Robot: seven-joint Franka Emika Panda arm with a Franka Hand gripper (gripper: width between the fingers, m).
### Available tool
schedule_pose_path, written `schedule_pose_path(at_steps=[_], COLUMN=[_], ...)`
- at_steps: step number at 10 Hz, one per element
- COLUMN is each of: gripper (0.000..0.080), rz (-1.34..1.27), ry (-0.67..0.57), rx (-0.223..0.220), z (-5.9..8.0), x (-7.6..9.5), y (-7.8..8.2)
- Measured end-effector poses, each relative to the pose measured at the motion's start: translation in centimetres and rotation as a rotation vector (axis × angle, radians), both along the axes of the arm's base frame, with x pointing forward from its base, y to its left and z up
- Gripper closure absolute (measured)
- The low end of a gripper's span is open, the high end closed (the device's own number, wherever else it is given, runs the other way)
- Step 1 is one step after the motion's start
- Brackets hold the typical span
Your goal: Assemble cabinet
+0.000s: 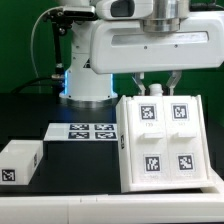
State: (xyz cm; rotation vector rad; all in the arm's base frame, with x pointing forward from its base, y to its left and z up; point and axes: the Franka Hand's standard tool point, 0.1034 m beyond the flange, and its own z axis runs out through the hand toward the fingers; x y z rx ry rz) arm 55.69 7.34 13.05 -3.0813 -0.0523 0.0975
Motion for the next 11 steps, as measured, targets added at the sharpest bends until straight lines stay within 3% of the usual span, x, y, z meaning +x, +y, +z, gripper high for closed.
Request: schedule_pose_path(at_steps=[2, 6, 11], gripper=[0.0577, 0.0577, 0.0577], rz=[-0.021, -0.016, -0.004], ry=[0.036, 0.073, 0.092], rx=[0.002, 0.003, 0.009], z=[0.6, 1.1, 1.3], x=[1.6, 2.3, -0.2], y=[0.3, 0.5, 0.0])
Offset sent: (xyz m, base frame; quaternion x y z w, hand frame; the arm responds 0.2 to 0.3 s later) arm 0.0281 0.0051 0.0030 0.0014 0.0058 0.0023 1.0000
